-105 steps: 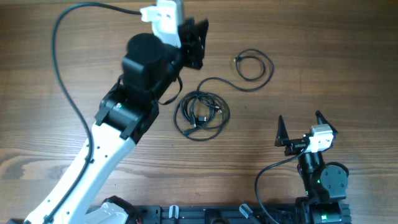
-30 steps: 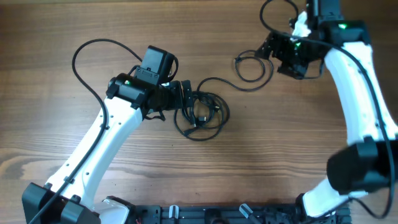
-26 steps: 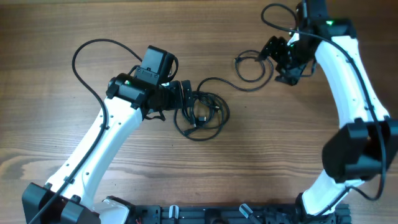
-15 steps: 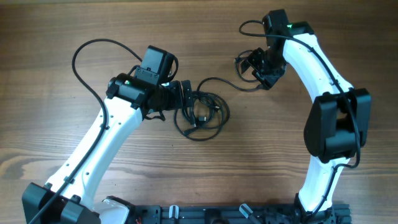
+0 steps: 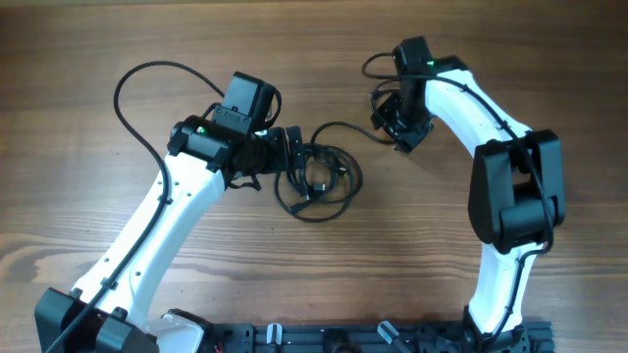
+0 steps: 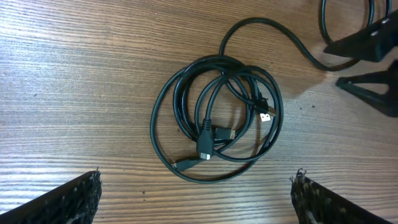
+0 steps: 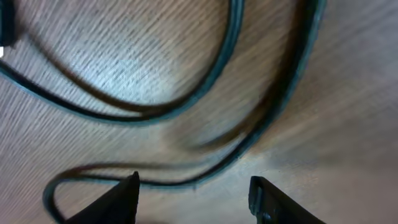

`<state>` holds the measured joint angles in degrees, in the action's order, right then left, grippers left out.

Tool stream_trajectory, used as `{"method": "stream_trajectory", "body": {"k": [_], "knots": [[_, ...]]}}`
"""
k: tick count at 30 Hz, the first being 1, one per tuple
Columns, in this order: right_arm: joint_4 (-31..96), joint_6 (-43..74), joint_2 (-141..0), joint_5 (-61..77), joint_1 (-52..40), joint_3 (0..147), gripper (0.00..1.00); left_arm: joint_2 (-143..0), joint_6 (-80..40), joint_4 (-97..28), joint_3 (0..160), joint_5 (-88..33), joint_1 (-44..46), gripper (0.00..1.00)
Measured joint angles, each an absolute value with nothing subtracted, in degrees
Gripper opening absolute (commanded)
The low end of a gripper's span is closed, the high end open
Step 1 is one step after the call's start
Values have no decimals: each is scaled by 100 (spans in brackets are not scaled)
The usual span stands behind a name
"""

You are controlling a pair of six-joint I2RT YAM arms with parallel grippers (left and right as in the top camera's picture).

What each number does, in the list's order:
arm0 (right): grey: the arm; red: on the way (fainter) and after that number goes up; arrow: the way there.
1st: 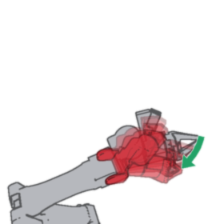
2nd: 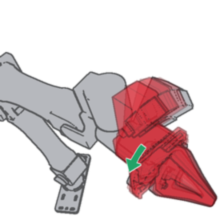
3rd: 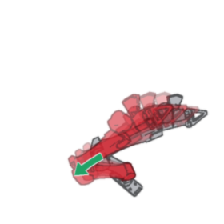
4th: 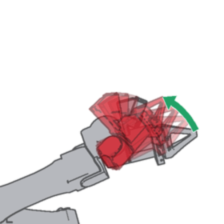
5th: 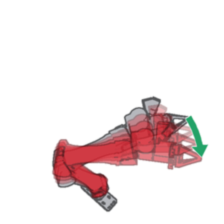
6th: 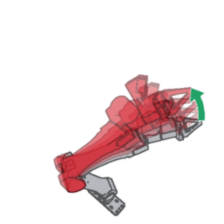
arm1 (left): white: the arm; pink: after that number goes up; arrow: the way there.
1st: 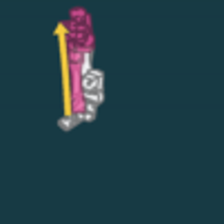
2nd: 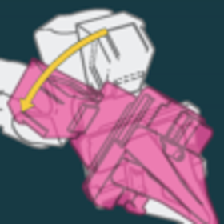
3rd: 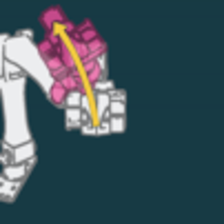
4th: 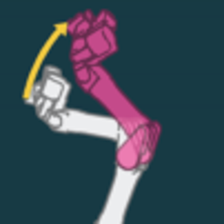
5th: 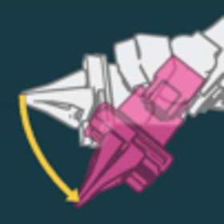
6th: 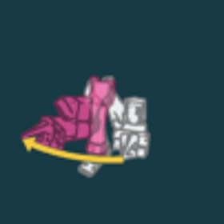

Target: Untangle cables

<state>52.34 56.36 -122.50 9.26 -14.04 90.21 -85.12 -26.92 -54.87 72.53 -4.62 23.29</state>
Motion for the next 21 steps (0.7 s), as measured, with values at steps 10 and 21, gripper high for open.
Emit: {"method": "stream_trajectory", "body": {"k": [10,21], "knots": [[4663,5712,-12239,720,-1417,8646,25,-8512,-2694,-5487,7253,-462,2329,100],[4792,5251,-12230,985,-1310,8772,4,-8512,-2692,-5487,7253,-462,2329,100]]}}
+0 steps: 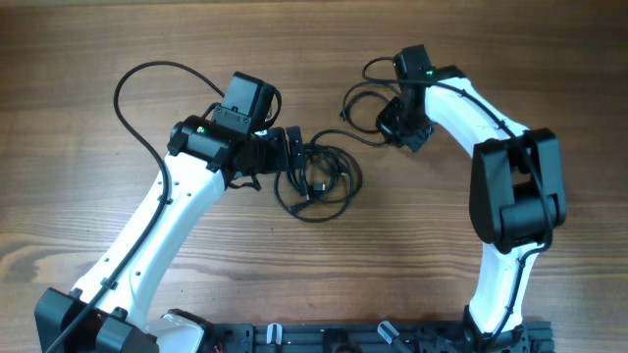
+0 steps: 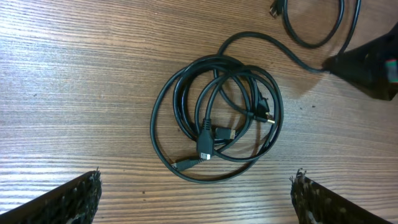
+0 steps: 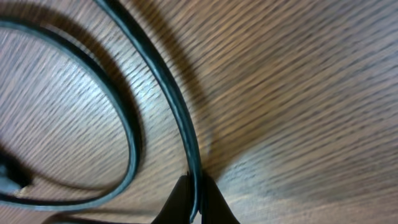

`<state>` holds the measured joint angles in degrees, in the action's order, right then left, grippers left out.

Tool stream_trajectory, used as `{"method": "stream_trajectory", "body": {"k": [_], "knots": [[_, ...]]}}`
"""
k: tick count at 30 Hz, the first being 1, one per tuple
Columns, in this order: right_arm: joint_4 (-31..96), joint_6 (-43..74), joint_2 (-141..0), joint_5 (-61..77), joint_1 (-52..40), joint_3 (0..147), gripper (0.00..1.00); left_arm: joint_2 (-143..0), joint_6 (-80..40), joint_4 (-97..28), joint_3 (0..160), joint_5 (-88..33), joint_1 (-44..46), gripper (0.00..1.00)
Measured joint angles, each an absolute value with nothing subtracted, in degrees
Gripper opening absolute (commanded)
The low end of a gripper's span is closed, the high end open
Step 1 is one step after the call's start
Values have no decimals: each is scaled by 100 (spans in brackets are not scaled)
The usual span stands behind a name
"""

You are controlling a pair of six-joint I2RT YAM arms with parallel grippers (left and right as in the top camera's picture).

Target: Untangle cables

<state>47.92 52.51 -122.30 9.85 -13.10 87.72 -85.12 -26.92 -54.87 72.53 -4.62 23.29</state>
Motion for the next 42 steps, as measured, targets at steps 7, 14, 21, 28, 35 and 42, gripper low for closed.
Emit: {"method": "stream_trajectory", "body": {"k": [7,14,21,28,35,42], "knots": [[4491,4912,-10396,1640,-1160,9284,4,-8512,-2692,-5487,7253,-462,2329,100],[3500,5236,-8779,1785,-1162,9424,4,-8512,-2692,-5485,7253,-462,2329,100],[2790,5660,-8774,3100,-1164,9421,5,-8517,-2692,-5485,7253,-462,2329,100],[2775,5804,-8774,3647,-1533,9421,4,-8517,-2694,-5358,7253,-462,2329,100],[2777,5378,-8774,2958,-1570,9421,4,-8517,-2692,-5358,7253,-464,2329,100],[2860,5109,-8774,2598,-1570,9421,4,-8517,-2663,-5223,7249,-749,2329,100]]}}
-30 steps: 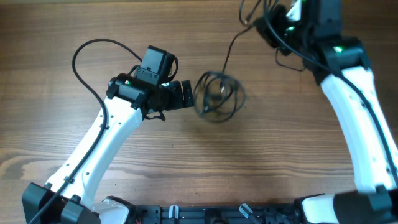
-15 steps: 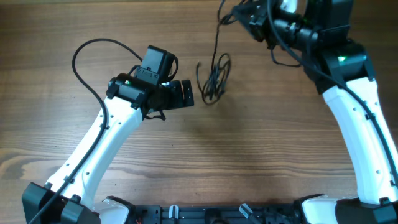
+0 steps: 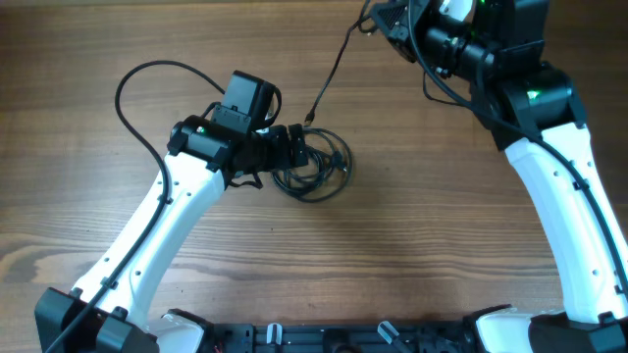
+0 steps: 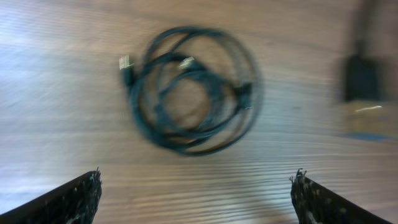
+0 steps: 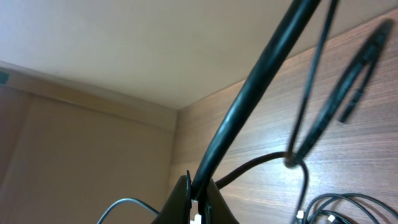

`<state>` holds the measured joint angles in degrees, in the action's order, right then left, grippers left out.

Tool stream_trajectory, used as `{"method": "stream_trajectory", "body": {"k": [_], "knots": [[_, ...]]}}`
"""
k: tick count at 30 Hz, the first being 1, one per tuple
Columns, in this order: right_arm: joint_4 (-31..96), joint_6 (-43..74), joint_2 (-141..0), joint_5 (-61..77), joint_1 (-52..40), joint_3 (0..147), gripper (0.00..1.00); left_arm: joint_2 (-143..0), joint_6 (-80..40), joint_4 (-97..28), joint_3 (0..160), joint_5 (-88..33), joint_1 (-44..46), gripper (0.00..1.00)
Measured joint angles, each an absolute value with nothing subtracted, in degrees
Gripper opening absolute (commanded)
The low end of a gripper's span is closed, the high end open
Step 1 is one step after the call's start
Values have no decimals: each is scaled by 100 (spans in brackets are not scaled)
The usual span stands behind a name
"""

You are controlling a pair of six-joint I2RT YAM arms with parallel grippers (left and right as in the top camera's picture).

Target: Untangle cables

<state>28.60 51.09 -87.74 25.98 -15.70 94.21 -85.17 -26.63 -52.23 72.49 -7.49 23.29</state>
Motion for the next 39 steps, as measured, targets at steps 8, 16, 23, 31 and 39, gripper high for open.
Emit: {"method": "stream_trajectory", "body": {"k": [8,16,23,31,39], "knots": [[3479,5551,-8774,2344,-1538,9421,4,-8307,-2276,-4080,7354,-3000,1772,100],[3494,6386,-8774,3848,-1518,9421,4,-8239,-482,-3820,7400,-3133,1717,98],[3470,6884,-8774,4766,-1518,9421,4,-8239,565,-3879,7400,-2956,1719,68],[3472,7048,-8774,5120,-1518,9421,5,-8239,742,-3983,7400,-2832,1719,4],[4440,6195,-8774,2867,-1518,9424,69,-8241,180,-4119,7402,-2749,1723,4]]}}
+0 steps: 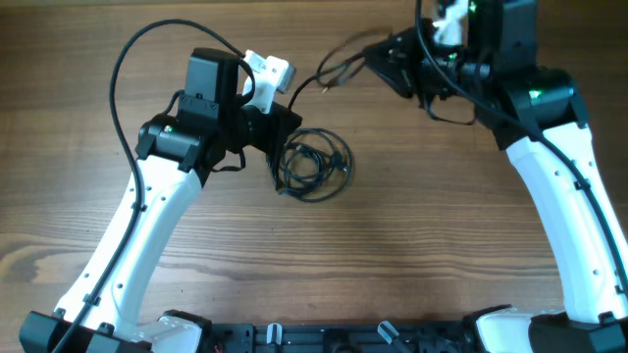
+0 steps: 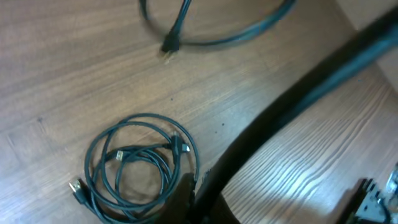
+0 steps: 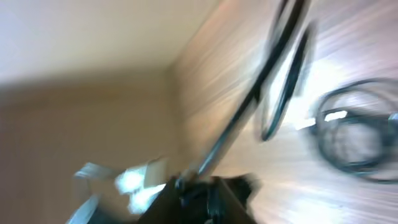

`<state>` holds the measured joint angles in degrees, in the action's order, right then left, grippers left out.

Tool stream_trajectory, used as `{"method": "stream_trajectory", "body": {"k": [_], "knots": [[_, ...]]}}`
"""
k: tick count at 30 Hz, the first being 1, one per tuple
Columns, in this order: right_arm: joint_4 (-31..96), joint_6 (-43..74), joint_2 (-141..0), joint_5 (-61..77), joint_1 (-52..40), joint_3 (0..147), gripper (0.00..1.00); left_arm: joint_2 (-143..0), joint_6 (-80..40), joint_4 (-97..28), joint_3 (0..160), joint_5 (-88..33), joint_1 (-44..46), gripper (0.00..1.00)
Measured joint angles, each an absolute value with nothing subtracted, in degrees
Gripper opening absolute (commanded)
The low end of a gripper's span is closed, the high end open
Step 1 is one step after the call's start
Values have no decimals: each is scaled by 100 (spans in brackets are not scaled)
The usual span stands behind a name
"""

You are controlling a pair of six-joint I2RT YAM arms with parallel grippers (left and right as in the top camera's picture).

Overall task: Untangle cables
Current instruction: 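Bring both grippers together above the bundle, holding cable between them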

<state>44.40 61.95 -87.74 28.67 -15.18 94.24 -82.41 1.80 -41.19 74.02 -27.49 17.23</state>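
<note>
A coil of thin black cables (image 1: 312, 157) lies on the wooden table (image 1: 442, 245); the left wrist view shows the coil (image 2: 142, 116) below and to the left. One black cable (image 1: 316, 78) is stretched in the air between both grippers. My left gripper (image 1: 287, 116) is shut on its lower part, as the left wrist view shows (image 2: 198, 186). My right gripper (image 1: 381, 54) is shut on its upper part; in the blurred right wrist view the right gripper (image 3: 202, 183) grips the cable (image 3: 249, 106). A loose plug end (image 2: 168, 46) hangs from a loop.
The left arm's own supply cable (image 1: 123, 69) arcs over the table's far left. The right arm (image 1: 559, 196) stands along the right side. A black rail (image 1: 373, 333) runs along the front edge.
My left gripper was open low over the coil. It is now raised and shut on the cable that the right gripper holds. The right gripper has shifted down and left a little.
Both grippers were open, the left over the coil, the right over a strand beside it. The right gripper then shut on that strand and later held it high at the back, drawn out of a smaller coil. Now both grippers hold that cable.
</note>
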Motion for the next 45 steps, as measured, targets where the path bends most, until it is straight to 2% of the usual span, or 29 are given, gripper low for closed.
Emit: {"method": "stream_trajectory", "body": {"k": [1,2,4,9,11,12,15,20,26,32,40,45], "knots": [[4574,6034,-8777,2462,-1518,9424,82,-8241,34,-4156,7402,-2727,1723,4],[4777,5795,-8779,1859,-1518,9424,90,-8246,-145,-4158,7402,-2720,1723,4],[4941,5452,-8792,1321,-1518,9424,100,-8246,-462,-4167,7402,-2705,1723,4],[5391,4886,-8969,639,-1518,9417,100,-8250,-1525,-3603,7400,-3046,1723,4],[5398,4484,-9019,639,-1518,9380,100,-8250,-2119,-3041,7402,-3339,1706,4],[5347,4023,-9035,768,-1518,9373,100,-8250,-2825,-2716,7415,-3529,1643,4],[5170,3441,-9043,1031,-1518,9362,100,-8250,-3743,-2331,7422,-3922,1555,4],[4884,3542,-9045,1422,-1518,9356,100,-8250,-5046,-1903,7422,-5203,1535,4],[4495,3953,-9083,1767,-1518,9354,100,-8250,-5553,-1767,7422,-5819,1669,4],[4696,2626,-9450,1824,-1518,9351,99,-8250,-5911,-1577,7422,-6082,1911,4],[4886,1614,-9935,2292,-1518,9351,75,-8250,-6744,-1468,7422,-6136,1911,4],[4880,1094,-10320,2902,-1518,9349,75,-8250,-7411,-794,7424,-6359,1914,4]]}}
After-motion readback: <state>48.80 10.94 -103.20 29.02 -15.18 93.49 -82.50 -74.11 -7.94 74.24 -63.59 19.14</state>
